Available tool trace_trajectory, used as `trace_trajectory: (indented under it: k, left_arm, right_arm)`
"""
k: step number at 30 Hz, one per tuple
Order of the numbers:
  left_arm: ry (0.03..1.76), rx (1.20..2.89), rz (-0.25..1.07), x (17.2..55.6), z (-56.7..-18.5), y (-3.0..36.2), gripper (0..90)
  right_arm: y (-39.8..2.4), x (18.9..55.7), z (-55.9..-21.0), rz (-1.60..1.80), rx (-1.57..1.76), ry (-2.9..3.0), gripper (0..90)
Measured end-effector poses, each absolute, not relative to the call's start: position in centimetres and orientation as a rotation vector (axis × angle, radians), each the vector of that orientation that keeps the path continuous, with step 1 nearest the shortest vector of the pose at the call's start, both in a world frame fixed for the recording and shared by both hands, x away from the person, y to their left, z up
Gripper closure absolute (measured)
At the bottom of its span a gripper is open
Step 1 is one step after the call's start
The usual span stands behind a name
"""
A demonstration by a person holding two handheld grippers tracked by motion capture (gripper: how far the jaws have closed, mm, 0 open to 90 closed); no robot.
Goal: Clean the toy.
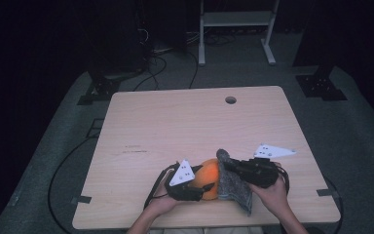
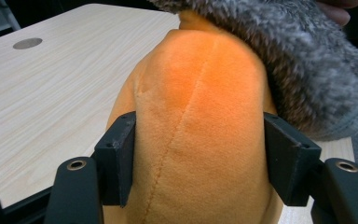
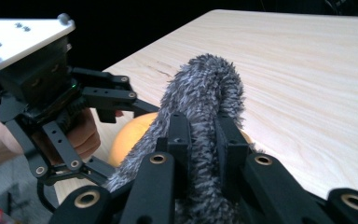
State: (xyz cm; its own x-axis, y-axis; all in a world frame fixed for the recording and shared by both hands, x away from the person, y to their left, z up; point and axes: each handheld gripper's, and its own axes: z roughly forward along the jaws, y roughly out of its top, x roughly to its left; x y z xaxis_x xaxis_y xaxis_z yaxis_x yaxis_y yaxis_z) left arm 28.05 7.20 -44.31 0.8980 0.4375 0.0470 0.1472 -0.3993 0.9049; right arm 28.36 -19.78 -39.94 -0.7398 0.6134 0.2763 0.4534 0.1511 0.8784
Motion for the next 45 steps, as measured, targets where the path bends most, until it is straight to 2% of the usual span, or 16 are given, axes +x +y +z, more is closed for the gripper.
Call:
trace_trajectory:
  k: [3, 8, 10, 12, 16, 18, 22, 29, 35, 37, 45]
  left_arm:
    - [0.418, 1.982, 0.329, 28.1, -44.4, 7.0, 31.8]
    - [0.442, 1.977, 0.29, 28.8, -44.2, 7.7, 14.1]
    - [0.449, 1.981, 0.266, 29.0, -44.4, 7.8, 11.8]
    - [0.441, 1.99, 0.253, 29.0, -44.4, 7.7, 14.9]
    - [0.428, 1.957, 0.32, 28.4, -44.0, 7.5, 34.2]
    - [0.409, 1.939, 0.352, 28.0, -43.0, 7.4, 37.2]
    - [0.397, 1.926, 0.389, 27.7, -41.9, 7.8, 38.2]
    - [0.422, 1.979, 0.397, 27.8, -42.2, 8.2, 39.1]
    - [0.427, 1.997, 0.415, 27.7, -42.2, 7.5, 36.7]
    - [0.439, 1.998, 0.4, 27.8, -42.3, 7.6, 33.5]
    - [0.455, 1.997, 0.406, 27.9, -42.7, 7.4, 34.8]
  right_arm:
    - [-19.2, 27.6, -39.3, 1.681, 1.015, 2.272, 78.7]
    - [-18.4, 27.6, -39.3, 1.636, 0.977, 2.314, 78.8]
    - [-18.8, 27.9, -39.5, 1.647, 1.001, 2.319, 78.7]
    - [-18.8, 27.9, -39.5, 1.65, 1.003, 2.323, 78.7]
    - [-18.7, 27.7, -39.3, 1.668, 1.008, 2.312, 78.8]
    - [-18.8, 27.5, -38.8, 1.705, 0.996, 2.286, 78.8]
    - [-18.9, 27.4, -38.1, 1.749, 0.974, 2.25, 78.9]
    - [-18.7, 28.5, -40.0, 1.67, 1.107, 2.293, 79.1]
    - [-17.3, 27.6, -39.0, 1.662, 1.002, 2.32, 79.0]
    - [-17.6, 28.0, -39.6, 1.659, 1.041, 2.322, 79.0]
    - [-19.3, 28.6, -40.1, 1.564, 1.129, 2.274, 79.3]
